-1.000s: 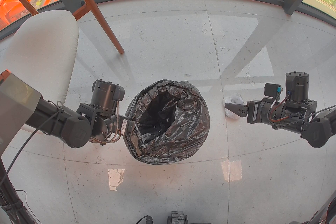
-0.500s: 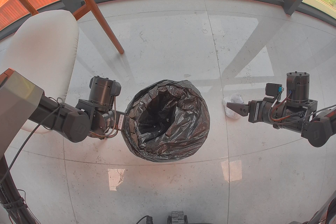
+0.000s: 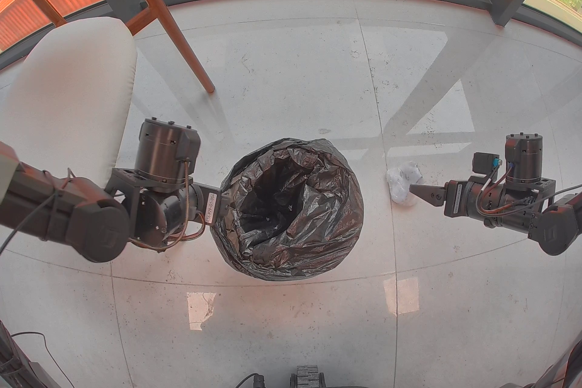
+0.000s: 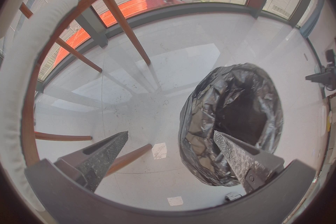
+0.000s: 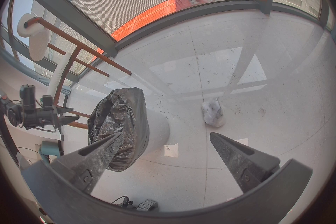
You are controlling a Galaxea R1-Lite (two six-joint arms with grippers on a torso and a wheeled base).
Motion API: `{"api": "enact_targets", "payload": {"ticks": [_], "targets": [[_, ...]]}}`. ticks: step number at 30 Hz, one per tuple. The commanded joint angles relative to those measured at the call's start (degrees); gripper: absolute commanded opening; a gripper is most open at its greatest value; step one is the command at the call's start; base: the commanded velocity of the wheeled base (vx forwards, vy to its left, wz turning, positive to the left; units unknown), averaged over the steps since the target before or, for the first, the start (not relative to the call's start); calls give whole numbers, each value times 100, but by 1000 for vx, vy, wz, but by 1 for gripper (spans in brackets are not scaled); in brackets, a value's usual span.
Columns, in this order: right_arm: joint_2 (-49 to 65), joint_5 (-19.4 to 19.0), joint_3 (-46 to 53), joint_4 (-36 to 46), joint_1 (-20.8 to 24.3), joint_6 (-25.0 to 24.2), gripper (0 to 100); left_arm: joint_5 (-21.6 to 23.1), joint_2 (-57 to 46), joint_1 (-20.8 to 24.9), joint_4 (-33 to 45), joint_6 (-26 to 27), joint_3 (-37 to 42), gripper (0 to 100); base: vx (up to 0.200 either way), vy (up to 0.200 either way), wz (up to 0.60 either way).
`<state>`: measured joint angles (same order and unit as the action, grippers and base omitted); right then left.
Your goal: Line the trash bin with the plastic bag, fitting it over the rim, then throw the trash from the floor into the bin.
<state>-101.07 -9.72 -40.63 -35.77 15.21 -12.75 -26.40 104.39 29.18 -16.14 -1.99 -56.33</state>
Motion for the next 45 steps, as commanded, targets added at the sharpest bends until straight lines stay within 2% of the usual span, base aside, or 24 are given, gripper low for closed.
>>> {"api": "enact_targets", "payload": {"ticks": [1, 6, 13, 27, 33, 41, 45], "targets": [[-132, -4, -59, -9, -317, 1, 100, 338, -1140, 281, -3, -30, 500, 100, 0, 0, 0], [-378, 5, -244, -9, -502, 18, 100, 689, -1984, 755, -12, -47, 1133, 100, 0, 0, 0], [-897, 49, -727, -9, -607, 36, 100, 1067, -2731, 791, -21, -21, 1625, 100, 0, 0, 0], [-2707, 172, -2555, -9, -827, 71, 100, 1357, -3205, 747, -73, -47, 1458, 100, 0, 0, 0], [-3410, 181, -3285, -9, -906, 106, 100, 1348, -3205, 747, -337, -39, 1423, 100, 0, 0, 0], [-4149, 216, -3961, -9, -1038, 414, 100, 1340, -3197, 747, -355, -12, 1371, 100, 0, 0, 0], [-4658, 216, -4708, 0, -1100, 440, 100, 1331, -3197, 747, -355, -3, 1300, 100, 0, 0, 0]]}}
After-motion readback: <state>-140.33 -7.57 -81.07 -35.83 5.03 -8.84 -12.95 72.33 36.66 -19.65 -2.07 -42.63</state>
